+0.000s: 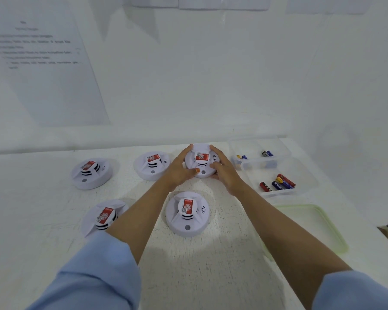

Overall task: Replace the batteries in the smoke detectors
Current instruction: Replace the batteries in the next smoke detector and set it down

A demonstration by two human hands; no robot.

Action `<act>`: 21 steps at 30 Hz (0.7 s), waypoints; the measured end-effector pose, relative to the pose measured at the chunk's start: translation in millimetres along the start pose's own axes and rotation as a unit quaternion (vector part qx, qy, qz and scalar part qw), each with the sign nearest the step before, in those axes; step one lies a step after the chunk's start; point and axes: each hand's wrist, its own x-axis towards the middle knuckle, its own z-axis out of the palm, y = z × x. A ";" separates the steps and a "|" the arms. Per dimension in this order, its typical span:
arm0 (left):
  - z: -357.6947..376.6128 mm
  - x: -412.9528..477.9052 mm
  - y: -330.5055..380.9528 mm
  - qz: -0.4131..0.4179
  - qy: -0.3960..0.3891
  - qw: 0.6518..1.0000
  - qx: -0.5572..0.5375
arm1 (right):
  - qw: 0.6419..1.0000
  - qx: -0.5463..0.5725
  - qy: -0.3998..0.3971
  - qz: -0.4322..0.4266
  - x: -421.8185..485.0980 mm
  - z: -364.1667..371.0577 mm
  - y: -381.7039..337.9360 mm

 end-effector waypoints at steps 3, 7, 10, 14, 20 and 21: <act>-0.1 0.8 -0.3 -0.002 -0.003 1.000 0.006 | 1.000 0.006 0.004 0.003 0.1 0.2 -0.7; 0.0 1.3 -0.7 -0.006 0.001 1.000 0.008 | 1.000 0.016 0.006 0.002 0.6 0.4 0.9; -0.3 1.3 -0.7 -0.003 0.000 1.000 0.009 | 1.000 0.016 0.008 0.001 1.1 0.5 1.4; 0.0 1.5 -1.0 -0.004 -0.003 1.000 0.003 | 1.000 0.019 0.009 -0.001 0.6 0.6 1.2; 0.3 1.2 -0.7 -0.003 -0.004 1.000 0.005 | 1.000 0.020 0.009 -0.003 0.6 0.5 1.3; 0.2 1.4 -0.9 -0.002 -0.003 1.000 0.007 | 1.000 0.020 0.009 -0.003 0.8 0.5 1.6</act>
